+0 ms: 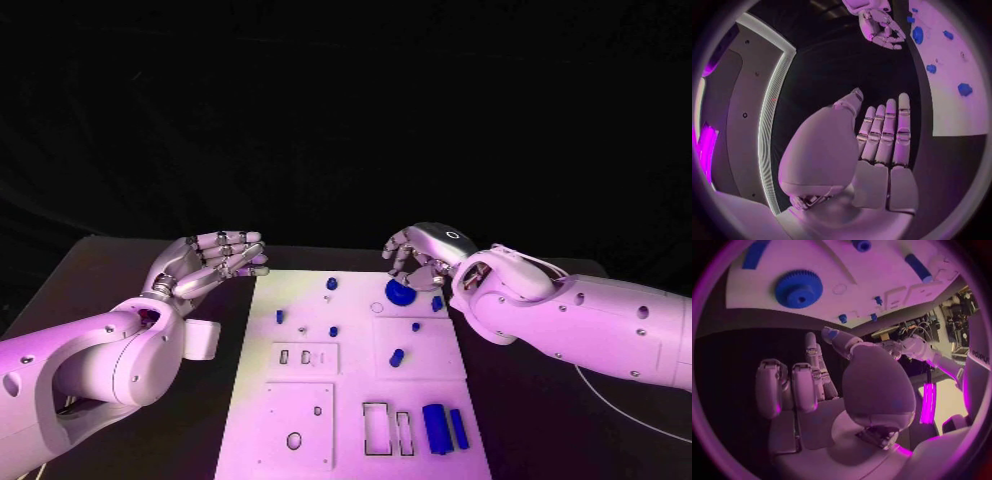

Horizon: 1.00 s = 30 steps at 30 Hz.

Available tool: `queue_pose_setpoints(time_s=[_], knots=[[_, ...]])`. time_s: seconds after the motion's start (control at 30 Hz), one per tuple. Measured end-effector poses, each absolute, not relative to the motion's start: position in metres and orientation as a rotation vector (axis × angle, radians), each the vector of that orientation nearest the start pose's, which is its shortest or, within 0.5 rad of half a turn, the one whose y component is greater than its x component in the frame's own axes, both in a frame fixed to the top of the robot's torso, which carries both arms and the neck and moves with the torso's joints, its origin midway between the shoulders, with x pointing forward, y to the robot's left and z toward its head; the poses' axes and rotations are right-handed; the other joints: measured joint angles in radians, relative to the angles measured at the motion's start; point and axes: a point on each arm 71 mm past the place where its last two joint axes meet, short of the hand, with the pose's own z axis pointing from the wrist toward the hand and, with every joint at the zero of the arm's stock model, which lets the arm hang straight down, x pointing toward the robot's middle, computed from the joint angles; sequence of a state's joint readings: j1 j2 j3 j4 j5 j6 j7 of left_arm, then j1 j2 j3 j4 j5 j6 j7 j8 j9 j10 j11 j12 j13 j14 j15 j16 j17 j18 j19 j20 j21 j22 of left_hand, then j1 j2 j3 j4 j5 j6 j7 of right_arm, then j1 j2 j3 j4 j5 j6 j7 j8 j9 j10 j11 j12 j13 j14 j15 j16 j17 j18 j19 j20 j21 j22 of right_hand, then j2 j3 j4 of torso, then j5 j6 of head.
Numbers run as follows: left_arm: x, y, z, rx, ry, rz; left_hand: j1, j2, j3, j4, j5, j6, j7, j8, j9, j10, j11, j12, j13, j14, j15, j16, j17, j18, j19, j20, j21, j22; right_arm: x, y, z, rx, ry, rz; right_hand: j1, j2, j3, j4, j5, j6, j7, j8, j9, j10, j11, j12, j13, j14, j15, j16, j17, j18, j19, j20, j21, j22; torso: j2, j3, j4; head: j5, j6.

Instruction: Assemble the parts on the task board

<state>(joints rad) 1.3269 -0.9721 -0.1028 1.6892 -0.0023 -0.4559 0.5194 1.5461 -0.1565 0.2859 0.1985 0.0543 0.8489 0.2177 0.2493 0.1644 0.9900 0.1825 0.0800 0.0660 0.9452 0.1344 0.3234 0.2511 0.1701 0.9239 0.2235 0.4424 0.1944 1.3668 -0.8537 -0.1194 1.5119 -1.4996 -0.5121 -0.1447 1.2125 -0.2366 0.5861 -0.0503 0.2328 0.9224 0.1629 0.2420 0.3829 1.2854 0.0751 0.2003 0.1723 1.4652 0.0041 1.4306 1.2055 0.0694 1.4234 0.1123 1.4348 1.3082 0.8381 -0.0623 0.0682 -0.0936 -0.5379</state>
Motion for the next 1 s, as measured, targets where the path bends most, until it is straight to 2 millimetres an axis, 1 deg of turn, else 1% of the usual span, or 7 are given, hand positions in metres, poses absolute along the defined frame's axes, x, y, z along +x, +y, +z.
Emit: queue_pose_setpoints(time_s=[0.17, 0.2, 0.27, 0.33, 0.4, 0.5, 1.0], knots=[[0.471, 0.233, -0.122, -0.975, 1.23, -1.517, 0.0, 0.0, 0.0, 0.0, 0.0, 0.0, 0.0, 0.0, 0.0, 0.0, 0.0, 0.0, 0.0, 0.0, 0.0, 0.0, 0.0, 0.0, 0.0, 0.0, 0.0, 0.0, 0.504, -0.24, -0.12, -0.048, 1.45, 0.546, -0.014, -0.024, -0.061, 0.012, 0.029, -0.015, -0.02, 0.003, 0.016, 0.086, -0.027, 0.096, 0.08, 0.001, -0.023, 0.006, 0.018, -0.012, 0.015, -0.015, 0.011, 0.0, -0.002, 0.0029, -0.005, -0.002, 0.0], [0.471, 0.233, -0.122, -0.975, 1.23, -1.517, 0.0, 0.0, 0.0, 0.0, 0.0, 0.0, 0.0, 0.0, 0.0, 0.0, 0.0, 0.0, 0.0, 0.0, 0.0, 0.0, 0.0, 0.0, 0.0, 0.0, 0.0, 0.0, 0.505, -0.244, -0.12, -0.029, 1.462, 0.545, -0.008, -0.031, -0.095, 0.014, 0.033, -0.021, -0.026, 0.017, 0.029, 0.06, -0.033, 0.17, 0.157, 0.001, -0.031, 0.013, 0.023, -0.016, 0.018, -0.023, 0.011, 0.0, -0.003, 0.0031, -0.0058, -0.002, 0.0], [0.471, 0.233, -0.122, -0.975, 1.23, -1.517, 0.0, 0.0, 0.0, 0.0, 0.0, 0.0, 0.0, 0.0, 0.0, 0.0, 0.0, 0.0, 0.0, 0.0, 0.0, 0.0, 0.0, 0.0, 0.0, 0.0, 0.0, 0.0, 0.506, -0.25, -0.122, 0.002, 1.486, 0.547, 0.017, -0.006, -0.141, 0.031, 0.038, -0.05, -0.025, 0.044, 0.058, -0.046, -0.027, 0.427, 0.422, 0.002, -0.026, 0.027, 0.045, -0.016, 0.018, -0.03, 0.011, 0.0, -0.004, 0.004, -0.0079, -0.002, -0.001], [0.471, 0.233, -0.122, -0.975, 1.231, -1.518, 0.0, 0.0, 0.0, 0.0, 0.0, 0.0, 0.0, 0.0, 0.0, 0.0, 0.0, 0.0, 0.0, 0.0, 0.0, 0.0, 0.0, 0.0, 0.0, 0.0, 0.0, 0.0, 0.508, -0.255, -0.124, 0.031, 1.51, 0.548, 0.017, -0.006, -0.159, 0.041, 0.038, -0.066, -0.02, 0.052, 0.069, -0.057, -0.023, 0.596, 0.583, 0.001, -0.025, 0.034, 0.063, -0.016, 0.02, -0.028, 0.011, 0.0, -0.005, 0.0044, -0.0092, -0.003, -0.001], [0.471, 0.233, -0.122, -0.975, 1.231, -1.518, 0.0, 0.0, 0.0, 0.0, 0.0, 0.0, 0.0, 0.0, 0.0, 0.0, 0.0, 0.0, 0.0, 0.0, 0.0, 0.0, 0.0, 0.0, 0.0, 0.0, 0.0, 0.0, 0.509, -0.258, -0.126, 0.049, 1.527, 0.551, 0.021, -0.002, -0.174, 0.051, 0.038, -0.084, -0.019, 0.064, 0.08, 0.018, -0.017, 0.87, 0.862, 0.001, -0.018, 0.069, 0.094, -0.016, 0.03, -0.018, 0.023, 0.0, -0.005, 0.0052, -0.0099, -0.003, -0.003], [0.471, 0.233, -0.122, -0.975, 1.231, -1.518, 0.0, 0.0, 0.0, 0.0, 0.0, 0.0, 0.0, 0.0, 0.0, 0.0, 0.0, 0.0, 0.0, 0.0, 0.0, 0.0, 0.0, 0.0, 0.0, 0.0, 0.0, 0.0, 0.51, -0.259, -0.129, 0.066, 1.552, 0.558, 0.026, 0.003, -0.189, 0.066, 0.038, -0.102, -0.009, 0.075, 0.09, 0.087, -0.009, 1.09, 1.079, 0.001, -0.011, 0.099, 0.103, -0.016, 0.038, -0.01, 0.035, 0.0, -0.006, 0.0057, -0.01, -0.002, -0.005], [0.471, 0.234, -0.123, -0.976, 1.233, -1.517, 0.0, 0.0, 0.003, -0.003, 0.0, 0.0, 0.0, 0.0, 0.001, 0.0, 0.0, 0.0, 0.0, 0.0, 0.0, 0.0, 0.001, 0.0, 0.0, 0.0, 0.0, 0.001, 0.515, -0.236, -0.147, 0.068, 1.63, 0.596, 0.026, 0.003, -0.207, 0.084, 0.034, -0.124, 0.0, 0.083, 0.097, 0.169, 0.005, 1.246, 1.136, 0.001, -0.004, 0.117, 0.103, -0.032, 0.041, -0.007, 0.058, 0.0, -0.004, 0.0045, -0.0087, -0.002, -0.012]])
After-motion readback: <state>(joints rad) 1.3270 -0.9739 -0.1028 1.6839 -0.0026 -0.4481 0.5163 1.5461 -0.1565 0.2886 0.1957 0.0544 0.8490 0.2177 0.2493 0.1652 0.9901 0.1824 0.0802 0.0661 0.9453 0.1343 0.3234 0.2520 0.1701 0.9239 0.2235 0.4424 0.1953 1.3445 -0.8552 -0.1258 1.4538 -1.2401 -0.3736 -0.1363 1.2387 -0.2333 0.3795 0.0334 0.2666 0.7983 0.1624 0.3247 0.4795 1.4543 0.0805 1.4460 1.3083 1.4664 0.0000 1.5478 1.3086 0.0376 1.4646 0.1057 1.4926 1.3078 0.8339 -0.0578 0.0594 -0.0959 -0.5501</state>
